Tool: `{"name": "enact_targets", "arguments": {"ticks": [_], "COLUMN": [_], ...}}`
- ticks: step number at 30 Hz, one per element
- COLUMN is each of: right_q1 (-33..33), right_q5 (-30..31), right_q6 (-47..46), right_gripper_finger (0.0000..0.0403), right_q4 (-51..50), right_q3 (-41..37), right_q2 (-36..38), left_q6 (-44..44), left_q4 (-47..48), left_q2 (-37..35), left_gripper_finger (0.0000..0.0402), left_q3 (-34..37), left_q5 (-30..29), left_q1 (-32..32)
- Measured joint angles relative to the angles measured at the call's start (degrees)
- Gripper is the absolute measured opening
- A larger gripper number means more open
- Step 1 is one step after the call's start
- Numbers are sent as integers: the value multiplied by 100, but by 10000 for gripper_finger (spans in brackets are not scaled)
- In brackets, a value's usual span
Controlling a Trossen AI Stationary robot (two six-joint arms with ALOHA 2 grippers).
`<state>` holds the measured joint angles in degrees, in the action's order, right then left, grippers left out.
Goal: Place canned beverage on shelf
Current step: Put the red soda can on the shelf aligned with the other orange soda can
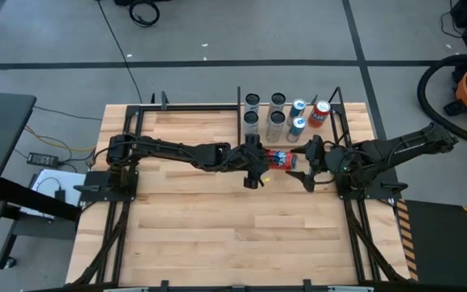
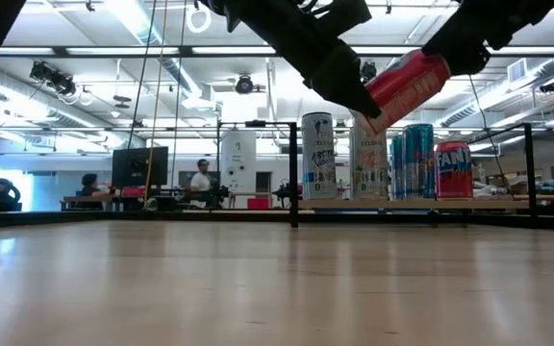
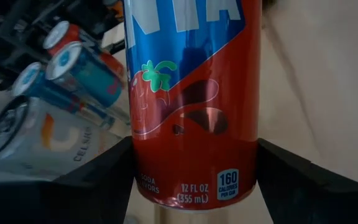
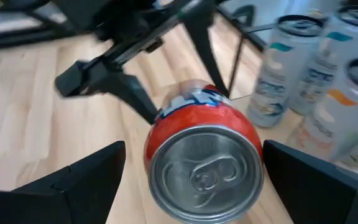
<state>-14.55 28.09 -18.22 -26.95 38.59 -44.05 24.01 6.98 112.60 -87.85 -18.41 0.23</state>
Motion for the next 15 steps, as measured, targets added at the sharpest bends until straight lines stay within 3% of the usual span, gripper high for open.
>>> {"name": "enact_targets", "arguments": {"ticks": [6,15], "right_q1": [0,23], "right_q5": [486,571], "right_q6": [-1319,-2957], "right_gripper_finger": [387,387], "right_q4": [2,400], "right_q3": [0,0], "right_q2": [48,64], "left_q6": [-48,-47], "left_q4": [-92,-143], "left_q2": [0,0], "left_gripper_finger": [285,286], "left_q3": [0,0], "left_q5": [-422,-502], "left_q1": [4,0]}}
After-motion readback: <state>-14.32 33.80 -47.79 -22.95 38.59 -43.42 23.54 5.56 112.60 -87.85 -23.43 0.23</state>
